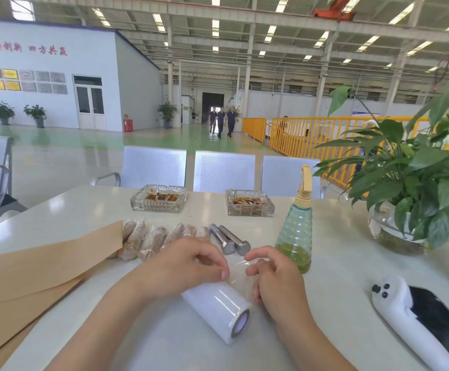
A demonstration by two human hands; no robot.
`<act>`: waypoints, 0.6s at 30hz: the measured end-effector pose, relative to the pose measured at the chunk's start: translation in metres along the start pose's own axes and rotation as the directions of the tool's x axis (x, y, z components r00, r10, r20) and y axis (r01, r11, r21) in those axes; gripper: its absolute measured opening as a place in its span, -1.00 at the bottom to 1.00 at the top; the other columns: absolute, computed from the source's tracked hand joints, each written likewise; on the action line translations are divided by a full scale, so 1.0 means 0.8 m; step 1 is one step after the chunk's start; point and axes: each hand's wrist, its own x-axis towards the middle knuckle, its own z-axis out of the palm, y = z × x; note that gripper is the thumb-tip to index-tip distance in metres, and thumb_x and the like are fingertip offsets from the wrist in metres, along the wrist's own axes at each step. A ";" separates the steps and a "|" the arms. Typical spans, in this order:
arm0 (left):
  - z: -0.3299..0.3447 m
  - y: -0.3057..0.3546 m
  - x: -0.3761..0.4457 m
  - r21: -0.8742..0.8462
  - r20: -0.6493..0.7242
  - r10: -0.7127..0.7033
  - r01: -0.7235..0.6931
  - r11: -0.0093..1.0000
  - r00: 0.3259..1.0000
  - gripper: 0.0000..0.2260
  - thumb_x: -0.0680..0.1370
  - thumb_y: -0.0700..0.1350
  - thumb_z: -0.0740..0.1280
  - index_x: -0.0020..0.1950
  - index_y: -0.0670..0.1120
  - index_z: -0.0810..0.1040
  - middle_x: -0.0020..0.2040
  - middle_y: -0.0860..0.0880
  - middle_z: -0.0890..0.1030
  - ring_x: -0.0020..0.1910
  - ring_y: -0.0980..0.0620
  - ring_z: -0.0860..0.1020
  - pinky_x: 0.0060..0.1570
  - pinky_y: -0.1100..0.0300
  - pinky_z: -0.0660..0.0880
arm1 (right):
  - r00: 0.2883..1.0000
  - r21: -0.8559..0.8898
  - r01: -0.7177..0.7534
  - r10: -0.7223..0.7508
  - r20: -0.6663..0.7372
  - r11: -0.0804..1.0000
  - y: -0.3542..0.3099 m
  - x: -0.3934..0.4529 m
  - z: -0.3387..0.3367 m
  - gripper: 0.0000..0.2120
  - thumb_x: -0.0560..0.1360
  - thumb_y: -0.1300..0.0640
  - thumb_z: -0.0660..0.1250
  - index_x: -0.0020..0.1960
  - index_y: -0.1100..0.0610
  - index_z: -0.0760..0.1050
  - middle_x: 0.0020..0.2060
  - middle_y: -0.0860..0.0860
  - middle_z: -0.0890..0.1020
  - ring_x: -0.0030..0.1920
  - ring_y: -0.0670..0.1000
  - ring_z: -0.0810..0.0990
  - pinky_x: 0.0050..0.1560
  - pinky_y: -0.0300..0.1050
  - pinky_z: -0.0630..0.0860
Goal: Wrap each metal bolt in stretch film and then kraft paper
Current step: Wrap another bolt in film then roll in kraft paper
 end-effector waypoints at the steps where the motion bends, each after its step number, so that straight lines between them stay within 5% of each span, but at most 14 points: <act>1: -0.005 -0.001 -0.002 -0.011 0.045 -0.003 0.003 1.000 0.999 -0.96 0.51 -0.09 0.52 -0.08 0.04 0.75 -0.02 0.03 0.69 0.07 0.05 0.63 0.22 0.07 0.50 | 1.000 -0.007 -0.004 0.004 -0.002 1.000 0.000 0.000 -0.001 -0.56 0.57 0.38 0.15 -0.17 -0.07 0.65 -0.26 0.04 0.68 -0.55 -0.02 0.47 -0.48 -0.21 0.40; 5: -0.023 0.003 -0.013 -0.047 0.242 -0.100 0.115 0.992 0.965 -0.90 0.55 -0.11 0.46 0.02 0.03 0.76 0.16 0.15 0.67 0.22 0.24 0.57 0.19 0.39 0.44 | 1.000 -0.050 0.001 -0.001 -0.005 0.999 -0.003 -0.005 -0.001 -0.50 0.55 0.41 0.13 -0.05 -0.13 0.65 -0.26 0.03 0.71 -0.57 -0.04 0.47 -0.52 -0.29 0.40; 8: -0.030 0.012 -0.023 0.017 0.264 -0.194 0.197 0.980 0.945 -0.87 0.56 -0.10 0.44 0.04 0.06 0.76 0.19 0.24 0.64 0.25 0.34 0.52 0.34 0.24 0.38 | 1.000 -0.074 0.018 -0.018 0.001 0.997 -0.007 -0.009 0.000 -0.45 0.51 0.42 0.13 0.02 -0.24 0.57 -0.27 0.02 0.72 -0.59 -0.03 0.47 -0.52 -0.28 0.42; 11: -0.026 0.033 -0.026 0.225 0.170 -0.266 0.226 0.948 0.949 -0.87 0.54 0.09 0.39 -0.02 0.16 0.73 0.19 0.15 0.62 0.24 0.14 0.54 0.37 0.06 0.43 | 1.000 -0.068 0.009 -0.010 -0.015 0.998 -0.009 -0.008 -0.002 -0.46 0.50 0.41 0.13 -0.04 -0.25 0.52 -0.26 0.01 0.73 -0.59 0.01 0.45 -0.52 -0.24 0.40; 14: 0.010 0.056 -0.021 0.496 -0.064 -0.300 0.291 0.818 0.952 -0.61 0.55 0.31 0.29 -0.04 0.01 0.67 0.04 0.08 0.61 0.08 0.07 0.56 0.11 0.14 0.50 | 0.998 -0.050 0.037 -0.040 -0.056 0.998 -0.007 -0.006 -0.004 -0.56 0.52 0.43 0.11 -0.10 -0.09 0.52 -0.24 0.00 0.72 -0.61 0.02 0.43 -0.54 -0.26 0.35; 18: 0.045 0.062 -0.015 0.506 -0.125 -0.319 0.337 0.794 0.939 -0.60 0.50 0.33 0.33 -0.04 0.00 0.59 0.02 0.08 0.55 0.09 0.01 0.53 0.11 0.08 0.52 | 0.997 -0.110 0.051 -0.057 -0.045 0.993 -0.003 -0.004 -0.008 -0.54 0.47 0.48 0.11 -0.30 0.04 0.60 -0.48 -0.05 0.60 -0.58 -0.06 0.44 -0.51 -0.27 0.37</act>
